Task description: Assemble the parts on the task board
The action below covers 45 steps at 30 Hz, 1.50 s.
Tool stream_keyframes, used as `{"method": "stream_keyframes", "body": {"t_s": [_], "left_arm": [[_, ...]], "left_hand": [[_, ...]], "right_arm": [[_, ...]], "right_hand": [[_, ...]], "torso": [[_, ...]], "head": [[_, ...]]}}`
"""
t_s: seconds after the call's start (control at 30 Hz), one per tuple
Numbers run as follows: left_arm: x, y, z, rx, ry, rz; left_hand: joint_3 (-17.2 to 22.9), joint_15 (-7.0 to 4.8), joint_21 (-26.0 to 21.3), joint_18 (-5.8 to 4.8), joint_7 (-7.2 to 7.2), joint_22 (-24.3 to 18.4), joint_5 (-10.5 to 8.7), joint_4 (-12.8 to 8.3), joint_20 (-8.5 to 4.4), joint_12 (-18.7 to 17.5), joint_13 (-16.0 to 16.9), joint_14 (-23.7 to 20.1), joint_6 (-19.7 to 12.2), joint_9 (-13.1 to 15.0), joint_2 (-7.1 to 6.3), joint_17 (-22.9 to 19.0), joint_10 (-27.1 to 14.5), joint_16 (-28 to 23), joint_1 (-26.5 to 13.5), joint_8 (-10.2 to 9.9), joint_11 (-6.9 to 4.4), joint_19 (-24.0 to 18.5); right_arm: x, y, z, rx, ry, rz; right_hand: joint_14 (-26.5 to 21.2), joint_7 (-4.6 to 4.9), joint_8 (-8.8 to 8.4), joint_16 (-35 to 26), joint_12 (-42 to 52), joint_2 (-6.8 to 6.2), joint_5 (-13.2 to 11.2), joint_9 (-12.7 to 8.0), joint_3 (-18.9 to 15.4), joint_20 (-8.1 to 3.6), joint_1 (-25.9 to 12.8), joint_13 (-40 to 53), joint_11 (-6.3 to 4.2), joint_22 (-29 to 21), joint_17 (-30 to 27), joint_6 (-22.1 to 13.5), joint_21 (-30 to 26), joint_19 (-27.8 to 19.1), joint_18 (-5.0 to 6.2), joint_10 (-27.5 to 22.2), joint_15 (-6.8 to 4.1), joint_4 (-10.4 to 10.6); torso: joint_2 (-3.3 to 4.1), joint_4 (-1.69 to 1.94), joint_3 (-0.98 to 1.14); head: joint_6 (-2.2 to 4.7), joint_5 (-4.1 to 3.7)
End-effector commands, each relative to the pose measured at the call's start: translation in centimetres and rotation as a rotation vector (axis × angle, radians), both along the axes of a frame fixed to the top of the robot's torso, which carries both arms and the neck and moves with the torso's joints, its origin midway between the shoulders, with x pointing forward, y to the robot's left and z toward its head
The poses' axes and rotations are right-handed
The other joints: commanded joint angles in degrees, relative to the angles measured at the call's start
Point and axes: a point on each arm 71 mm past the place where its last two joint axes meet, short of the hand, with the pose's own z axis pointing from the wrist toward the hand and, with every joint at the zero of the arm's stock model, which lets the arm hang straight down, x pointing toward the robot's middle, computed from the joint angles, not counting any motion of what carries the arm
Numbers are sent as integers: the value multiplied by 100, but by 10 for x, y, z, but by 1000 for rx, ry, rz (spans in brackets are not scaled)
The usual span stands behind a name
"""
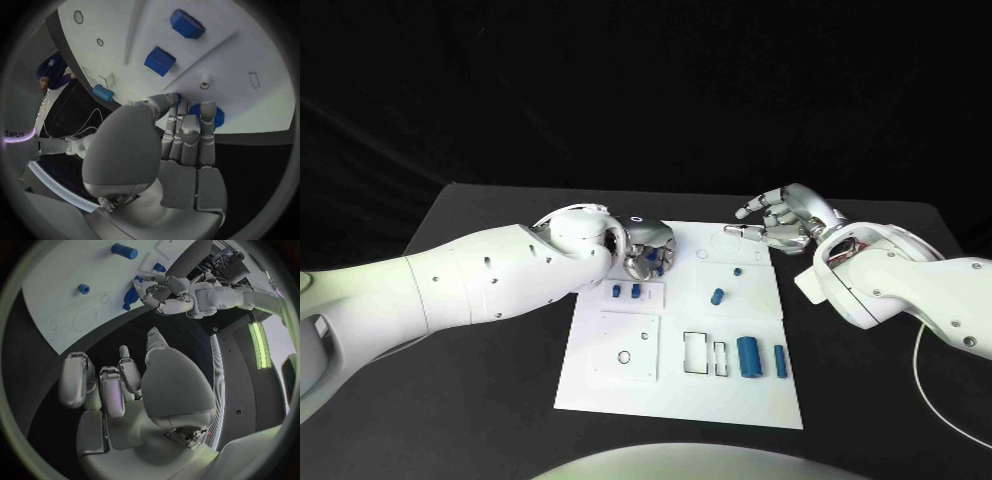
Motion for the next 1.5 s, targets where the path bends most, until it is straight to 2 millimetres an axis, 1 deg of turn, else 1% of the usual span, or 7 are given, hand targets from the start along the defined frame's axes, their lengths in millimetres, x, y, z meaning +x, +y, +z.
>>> {"method": "stream_keyframes", "body": {"t_s": [0.03, 0.27, 0.5, 0.63, 0.87, 1.1, 1.5], "left_arm": [[-2, 0, -5, -7, 18, -6], [-7, 1, 1, -68, 31, -2], [-9, 8, 15, -141, 18, 23], [-11, 15, 26, -186, 21, 46], [-14, 35, 38, -212, 25, 92], [-11, 52, 34, -185, 47, 136], [-12, 63, 13, -128, 85, 159]], "left_hand": [[2, 3, 36, -38, 2, 31, 14, -33, 1, -23, 14, 41, 55, -7, 58, 22, 44, 42, -43, -41, -5, 43], [-33, 10, 56, -41, 0, 52, 17, -16, 12, -69, 7, 74, 91, -8, 29, 45, 61, 72, -191, -84, -3, 27], [-46, 11, 69, -46, -2, 78, 17, -12, 15, -83, 5, 83, 106, -5, 20, 54, 72, 81, -232, -94, -5, 44], [-67, 12, 51, -42, -6, 54, 17, 10, 20, -104, 2, 73, 133, -1, 7, 2, 89, 76, -299, -105, -6, 20], [-81, 12, 49, -44, -10, 58, 15, 18, 23, -118, -1, 77, 144, 2, -7, 2, 99, 80, -333, -113, -9, 21], [-86, 11, 50, -45, -14, 62, 15, 20, 25, -121, -1, 77, 152, 4, -12, -5, 108, 81, -344, -115, -12, 25], [-84, 8, 37, -40, -20, 44, 18, 14, 24, -128, -2, 58, 155, 5, -17, -60, 113, 68, -344, -121, -17, 8]], "right_arm": [[0, 2, 1, -6, -12, 12], [0, 1, 1, -6, -14, 10], [0, 0, 1, -6, -17, 7], [0, 0, 1, -6, -17, 7], [0, -2, 0, -7, -17, 4], [0, -2, -1, -8, -15, 3], [0, -2, -1, -8, -13, 3]], "right_hand": [[424, 1, 19, -19, -17, 74, 2, 5, -20, -9, 3, 5, -14, 407, 726, -21, -9, -30, 72, -20, -44, -22], [424, 1, 19, -19, -17, 74, 2, 5, -20, -9, 3, 5, -14, 407, 726, -21, -9, -30, 72, -20, -44, -22], [424, 1, 19, -19, -17, 74, 2, 5, -20, -9, 3, 5, -14, 407, 726, -21, -9, -30, 72, -20, -44, -22], [423, -2, 27, -22, -18, 90, 0, 7, -22, -10, 2, 4, -17, 404, 718, -16, -19, -33, 74, -17, -46, -21], [423, -2, 27, -22, -18, 90, 0, 7, -22, -10, 2, 4, -17, 404, 718, -16, -19, -33, 74, -17, -46, -21], [423, -2, 27, -22, -18, 90, 0, 7, -22, -10, 2, 4, -17, 404, 718, -16, -19, -33, 74, -17, -46, -21], [424, -4, 34, -21, -17, 101, -1, 8, -26, -12, 3, 5, -19, 407, 724, -14, -15, -30, 73, -13, -48, -23]], "torso": [[-3, 1, 0], [-1, 6, -8], [-14, 14, 2], [-8, 7, 0], [-31, 26, 8], [-42, 30, 9], [-24, 26, 6]], "head": [[18, 5], [39, -11], [62, -3], [108, 19], [102, 38], [89, 44], [77, 55]]}}
